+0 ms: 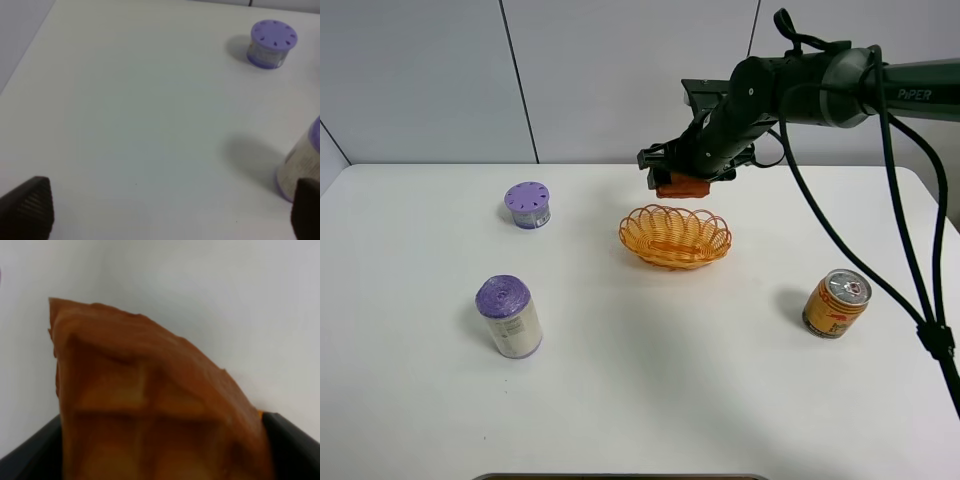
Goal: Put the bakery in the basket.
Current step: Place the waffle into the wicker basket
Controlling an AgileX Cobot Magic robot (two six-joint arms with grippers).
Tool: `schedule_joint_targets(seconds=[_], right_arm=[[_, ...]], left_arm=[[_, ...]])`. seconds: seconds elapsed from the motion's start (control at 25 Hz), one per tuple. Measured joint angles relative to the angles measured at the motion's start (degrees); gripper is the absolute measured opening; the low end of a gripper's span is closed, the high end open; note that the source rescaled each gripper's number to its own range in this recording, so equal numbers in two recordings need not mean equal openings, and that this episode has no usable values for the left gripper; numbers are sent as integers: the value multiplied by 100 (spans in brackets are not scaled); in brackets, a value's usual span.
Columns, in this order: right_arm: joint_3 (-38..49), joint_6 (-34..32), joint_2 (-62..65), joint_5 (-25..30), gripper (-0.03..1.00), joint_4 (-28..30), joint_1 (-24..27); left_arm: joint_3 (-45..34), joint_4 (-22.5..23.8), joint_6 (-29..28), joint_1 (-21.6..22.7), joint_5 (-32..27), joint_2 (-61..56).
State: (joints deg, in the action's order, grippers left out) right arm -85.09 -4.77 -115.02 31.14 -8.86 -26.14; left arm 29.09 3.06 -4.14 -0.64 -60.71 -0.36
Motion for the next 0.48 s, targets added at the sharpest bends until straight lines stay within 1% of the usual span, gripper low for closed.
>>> schedule_joint_targets(seconds=[0.2,0.32,0.48], right_arm=[[208,-375,57,24,0,164,-115],[543,-418,134,-208,0,166,-115],[766,-435,144,-494,0,170,-115]], left_arm=[[0,0,0,0,0,0],[0,0,0,0,0,0],[0,0,0,0,0,0]])
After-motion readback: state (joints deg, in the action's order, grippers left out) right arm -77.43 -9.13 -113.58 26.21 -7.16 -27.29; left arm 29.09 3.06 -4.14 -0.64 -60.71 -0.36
